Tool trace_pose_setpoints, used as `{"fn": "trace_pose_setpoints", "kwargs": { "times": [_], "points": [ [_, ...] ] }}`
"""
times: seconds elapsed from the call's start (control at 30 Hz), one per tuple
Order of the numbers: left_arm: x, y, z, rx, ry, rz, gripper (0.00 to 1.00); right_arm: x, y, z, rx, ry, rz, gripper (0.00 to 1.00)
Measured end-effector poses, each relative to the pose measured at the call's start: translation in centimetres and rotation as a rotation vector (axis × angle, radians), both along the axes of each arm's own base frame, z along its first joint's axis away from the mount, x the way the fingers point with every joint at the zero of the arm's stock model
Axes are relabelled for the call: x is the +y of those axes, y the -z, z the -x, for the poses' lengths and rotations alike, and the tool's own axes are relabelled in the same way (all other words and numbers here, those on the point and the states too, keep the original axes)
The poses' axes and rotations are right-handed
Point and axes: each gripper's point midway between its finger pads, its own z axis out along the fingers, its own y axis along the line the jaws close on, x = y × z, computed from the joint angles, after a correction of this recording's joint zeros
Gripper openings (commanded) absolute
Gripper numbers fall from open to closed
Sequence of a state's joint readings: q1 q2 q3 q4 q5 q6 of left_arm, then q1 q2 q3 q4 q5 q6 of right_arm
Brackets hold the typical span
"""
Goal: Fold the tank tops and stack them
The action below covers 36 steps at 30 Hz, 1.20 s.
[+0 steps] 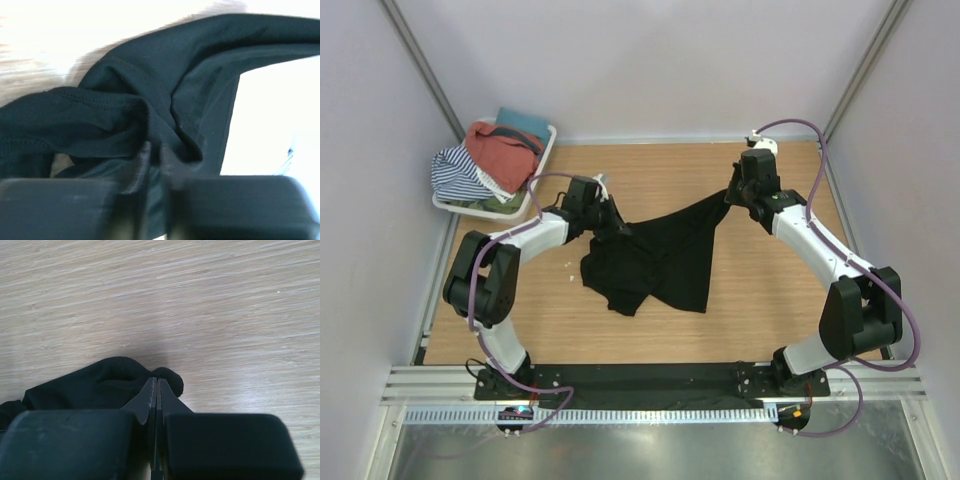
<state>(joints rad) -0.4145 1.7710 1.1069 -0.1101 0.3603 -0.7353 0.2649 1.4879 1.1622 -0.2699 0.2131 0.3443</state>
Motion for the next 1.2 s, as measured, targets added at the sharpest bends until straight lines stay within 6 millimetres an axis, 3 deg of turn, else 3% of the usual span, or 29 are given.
{"fn": "trace_pose_setpoints", "kwargs": {
  "times": [0.2,0.37,0.57,0.7,0.8,0.9,1.0,1.13,1.2],
  "points": [
    [0.3,-0.8,0.9,-0.008,0.003,0.001,0.00,0.5,-0.2,0.3,0.005,-0.027,-0.022,0.01],
    [1.7,-5.2,0.8,-0.100,-0.036,-0.036,0.00,0.3,-2.3,1.1,-0.036,-0.028,-0.032,0.01],
    [4.5,-14.1,-1.0,-0.304,-0.152,-0.119,0.00,-0.1,-7.0,1.2,-0.129,-0.014,-0.041,0.01],
    [7.1,-20.6,-1.4,-0.447,-0.257,-0.167,0.00,0.2,-12.2,0.3,-0.235,-0.021,-0.065,0.01],
    [9.0,-25.0,-0.4,-0.535,-0.320,-0.181,0.00,0.2,-16.2,0.9,-0.322,-0.029,-0.087,0.01],
    [10.8,-29.3,2.3,-0.624,-0.363,-0.149,0.00,-0.1,-20.2,3.7,-0.417,-0.057,-0.122,0.01],
    [12.3,-32.8,5.5,-0.705,-0.379,-0.105,0.00,-0.4,-25.1,7.8,-0.546,-0.102,-0.163,0.01],
    [14.0,-37.3,10.4,-0.826,-0.381,-0.020,0.00,-0.8,-31.1,15.0,-0.745,-0.197,-0.202,0.01],
    [14.7,-38.8,12.9,-0.876,-0.372,0.019,0.00,-1.1,-32.9,18.4,-0.824,-0.240,-0.206,0.01]
  ]
}}
